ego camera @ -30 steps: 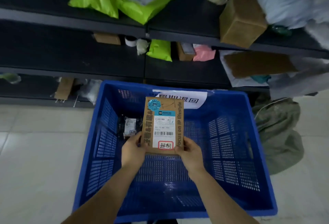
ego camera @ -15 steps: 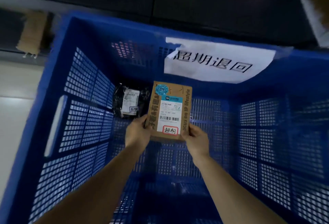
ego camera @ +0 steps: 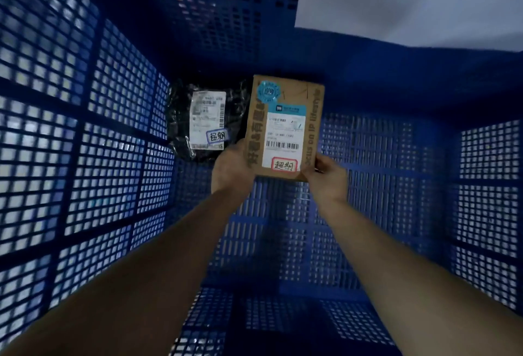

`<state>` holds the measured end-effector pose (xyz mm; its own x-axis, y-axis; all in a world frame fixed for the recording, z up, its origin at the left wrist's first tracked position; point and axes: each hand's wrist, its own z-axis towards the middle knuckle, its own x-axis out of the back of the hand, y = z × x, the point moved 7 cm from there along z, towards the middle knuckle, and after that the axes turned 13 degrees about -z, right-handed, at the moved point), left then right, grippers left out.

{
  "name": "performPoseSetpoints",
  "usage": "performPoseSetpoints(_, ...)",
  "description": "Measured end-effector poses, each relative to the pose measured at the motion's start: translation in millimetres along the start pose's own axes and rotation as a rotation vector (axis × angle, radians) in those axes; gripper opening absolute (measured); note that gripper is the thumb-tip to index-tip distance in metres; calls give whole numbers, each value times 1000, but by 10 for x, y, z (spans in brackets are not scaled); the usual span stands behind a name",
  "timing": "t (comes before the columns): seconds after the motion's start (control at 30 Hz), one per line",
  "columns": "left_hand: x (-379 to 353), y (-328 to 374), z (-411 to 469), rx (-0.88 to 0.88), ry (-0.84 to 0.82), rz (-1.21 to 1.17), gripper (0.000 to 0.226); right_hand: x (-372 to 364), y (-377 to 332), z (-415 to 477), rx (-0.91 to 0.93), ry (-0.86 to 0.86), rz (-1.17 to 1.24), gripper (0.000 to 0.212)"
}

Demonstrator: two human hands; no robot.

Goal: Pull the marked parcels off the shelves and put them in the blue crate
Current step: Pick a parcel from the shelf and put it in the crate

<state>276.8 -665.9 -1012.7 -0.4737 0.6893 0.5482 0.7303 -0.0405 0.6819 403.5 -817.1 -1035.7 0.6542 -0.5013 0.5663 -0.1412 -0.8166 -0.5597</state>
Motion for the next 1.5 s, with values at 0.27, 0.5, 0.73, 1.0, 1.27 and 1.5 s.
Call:
performPoseSetpoints(0.27, -10, 36, 194, -69, -41, 136, 34, -12, -106, 127, 31, -17, -102, 30)
performPoseSetpoints(0.5, 275, 199, -35, -41, -146, 306, 37, 279, -475, -256, 117, -112, -467, 47)
performPoseSetpoints(0.73, 928, 760, -614, -50, -213, 505, 36, 742, -1121, -1029, 306, -173, -662, 32)
performPoseSetpoints(1.0, 1966, 1718, -1411, -153, -172, 623, 41, 1348, -2166, -2025, 473, -141, -965, 50)
performPoseSetpoints(1.27, 3170, 2700, -2258, -308, -6, 716, 43, 1933, -3452, -3209, 724, -10, -1075, 53)
performPoseSetpoints(1.5, 4243, 3204, -3177, -304, 181, 677, 36, 2274, -4305, -4374, 941, 72, -1151, 57)
